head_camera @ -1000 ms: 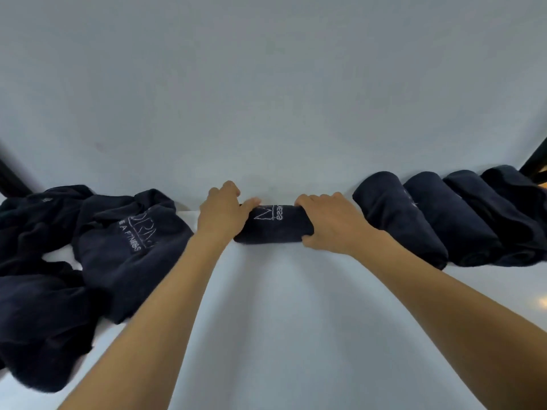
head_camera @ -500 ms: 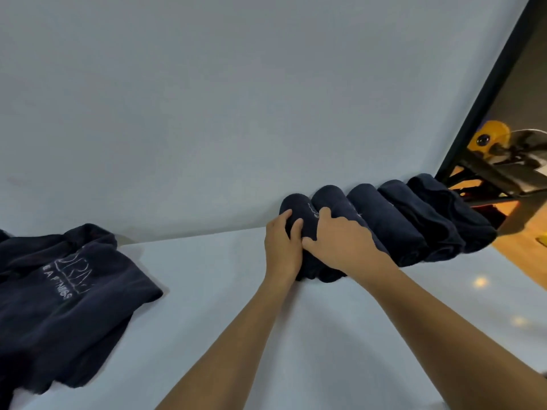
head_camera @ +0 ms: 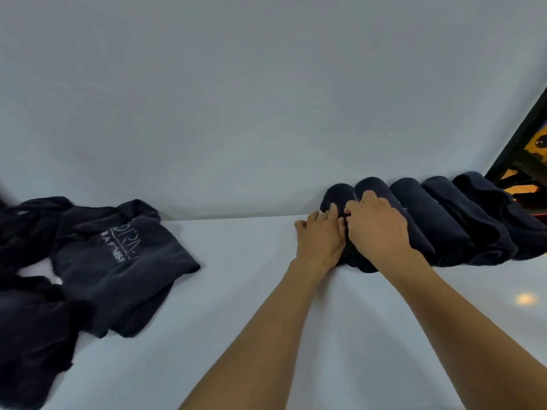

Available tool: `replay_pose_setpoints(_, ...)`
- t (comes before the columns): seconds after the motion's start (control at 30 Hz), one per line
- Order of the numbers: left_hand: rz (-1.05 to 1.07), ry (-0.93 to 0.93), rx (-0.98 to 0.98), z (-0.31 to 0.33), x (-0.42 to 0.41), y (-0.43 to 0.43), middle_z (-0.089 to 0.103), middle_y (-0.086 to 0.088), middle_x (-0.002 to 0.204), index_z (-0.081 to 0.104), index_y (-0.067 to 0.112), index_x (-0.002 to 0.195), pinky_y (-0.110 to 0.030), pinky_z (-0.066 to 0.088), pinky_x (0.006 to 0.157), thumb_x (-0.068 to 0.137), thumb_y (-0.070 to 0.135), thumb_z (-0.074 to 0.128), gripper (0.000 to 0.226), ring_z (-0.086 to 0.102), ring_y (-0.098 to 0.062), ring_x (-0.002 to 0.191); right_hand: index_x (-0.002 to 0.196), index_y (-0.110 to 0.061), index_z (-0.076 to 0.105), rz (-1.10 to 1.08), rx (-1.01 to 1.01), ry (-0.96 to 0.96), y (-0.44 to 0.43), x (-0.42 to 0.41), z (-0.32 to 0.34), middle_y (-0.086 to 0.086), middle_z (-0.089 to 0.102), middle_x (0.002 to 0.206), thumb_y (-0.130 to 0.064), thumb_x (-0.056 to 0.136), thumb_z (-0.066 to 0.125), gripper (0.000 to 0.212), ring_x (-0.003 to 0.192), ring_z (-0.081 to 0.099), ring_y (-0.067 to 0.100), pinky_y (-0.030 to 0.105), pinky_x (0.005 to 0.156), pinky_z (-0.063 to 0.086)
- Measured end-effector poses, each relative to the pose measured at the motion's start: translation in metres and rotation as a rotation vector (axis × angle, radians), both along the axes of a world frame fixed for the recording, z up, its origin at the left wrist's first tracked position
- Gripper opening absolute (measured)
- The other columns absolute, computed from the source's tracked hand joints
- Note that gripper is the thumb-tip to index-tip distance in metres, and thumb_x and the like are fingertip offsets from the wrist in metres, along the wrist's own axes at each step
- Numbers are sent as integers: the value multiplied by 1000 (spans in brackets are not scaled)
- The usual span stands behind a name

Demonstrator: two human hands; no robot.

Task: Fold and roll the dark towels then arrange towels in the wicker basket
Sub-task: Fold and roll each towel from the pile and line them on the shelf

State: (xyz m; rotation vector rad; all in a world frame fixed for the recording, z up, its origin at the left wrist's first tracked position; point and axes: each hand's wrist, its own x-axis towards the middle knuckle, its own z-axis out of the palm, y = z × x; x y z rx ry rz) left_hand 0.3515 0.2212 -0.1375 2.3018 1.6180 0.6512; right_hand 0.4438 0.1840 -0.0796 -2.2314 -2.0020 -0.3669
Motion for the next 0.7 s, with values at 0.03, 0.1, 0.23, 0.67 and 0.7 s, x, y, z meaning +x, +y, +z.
replay_pose_setpoints(0.03, -31, 41, -1, 2, -5, -2, 64, -6, 111, 44, 14, 131, -42, 34, 86, 103, 29, 23, 38, 52, -27, 108, 113, -15, 59, -4, -20, -44, 1, -4, 2, 8, 49, 116, -24, 98, 44, 22, 99, 51, 24, 31, 67, 36)
replay_pose_setpoints(0.1, -83, 71, -4, 7, -20, -8, 64, -6, 109, 49, 15, 122, -42, 35, 83, 101, 27, 29, 32, 55, -31, 104, 114, -14, 57, -18, -58, -129, 2, -15, 8, 10, 47, 123, -23, 97, 48, 22, 106, 50, 26, 32, 74, 35)
replay_pose_setpoints(0.23, -112, 128, -2, 23, -76, -27, 57, -5, 132, 50, 22, 136, -42, 35, 91, 100, 30, 43, 37, 52, -30, 116, 118, -13, 55, 47, -16, -130, 0, -50, 16, 11, 47, 123, -14, 93, 49, 26, 107, 49, 28, 33, 78, 35)
replay_pose_setpoints(0.67, 478, 646, 43, 35, -257, -82, 59, -3, 109, 58, 15, 112, -33, 37, 88, 95, 18, 50, 19, 52, -24, 105, 128, -20, 49, 597, -298, 281, -10, -226, -38, 4, 51, 117, -26, 95, 51, 33, 108, 53, 27, 32, 71, 39)
replay_pose_setpoints(0.7, 478, 565, 76, 39, -261, -84, 60, -3, 105, 61, 16, 109, -31, 37, 82, 96, 19, 48, 19, 53, -24, 99, 114, -19, 55, 597, -258, 301, -10, -231, -34, 2, 52, 106, -27, 96, 50, 20, 100, 57, 27, 31, 66, 38)
